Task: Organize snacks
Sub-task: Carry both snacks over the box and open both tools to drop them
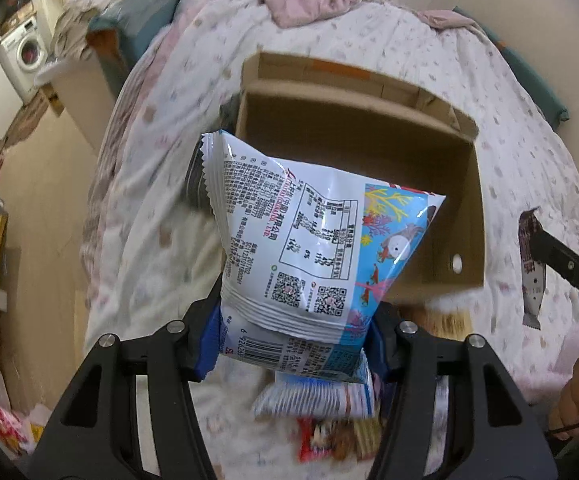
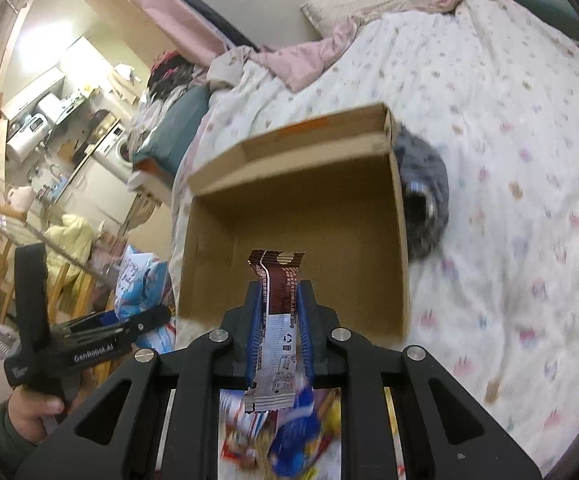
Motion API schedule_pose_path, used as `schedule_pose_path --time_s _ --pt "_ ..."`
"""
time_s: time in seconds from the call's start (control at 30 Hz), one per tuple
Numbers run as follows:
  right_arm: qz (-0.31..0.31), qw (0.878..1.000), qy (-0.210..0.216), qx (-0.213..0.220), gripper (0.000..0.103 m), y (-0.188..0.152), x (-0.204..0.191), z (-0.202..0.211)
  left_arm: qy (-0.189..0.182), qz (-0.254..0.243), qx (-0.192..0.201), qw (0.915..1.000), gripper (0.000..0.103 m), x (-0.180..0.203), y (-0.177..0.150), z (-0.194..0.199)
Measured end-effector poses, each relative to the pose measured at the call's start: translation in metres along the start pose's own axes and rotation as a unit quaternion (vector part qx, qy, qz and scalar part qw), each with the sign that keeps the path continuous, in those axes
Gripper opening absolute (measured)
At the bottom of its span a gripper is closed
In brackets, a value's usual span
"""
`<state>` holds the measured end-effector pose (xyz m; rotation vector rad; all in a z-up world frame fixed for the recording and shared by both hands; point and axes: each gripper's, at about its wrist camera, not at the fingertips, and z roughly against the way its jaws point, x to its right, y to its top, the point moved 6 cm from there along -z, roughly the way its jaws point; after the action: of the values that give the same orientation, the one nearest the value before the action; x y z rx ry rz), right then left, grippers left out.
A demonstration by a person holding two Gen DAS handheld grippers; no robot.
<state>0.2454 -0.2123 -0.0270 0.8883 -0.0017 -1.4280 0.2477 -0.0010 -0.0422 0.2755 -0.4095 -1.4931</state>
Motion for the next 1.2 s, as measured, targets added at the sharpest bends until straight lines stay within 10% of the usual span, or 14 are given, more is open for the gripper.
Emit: schedule_pose_path --time_s 1.2 --pt "-0.011 0.999 -0.034 -0.028 0.018 0.002 0.040 -0.086 0.001 -0.013 0.013 0.9998 0.057 0.020 0.022 -0.081"
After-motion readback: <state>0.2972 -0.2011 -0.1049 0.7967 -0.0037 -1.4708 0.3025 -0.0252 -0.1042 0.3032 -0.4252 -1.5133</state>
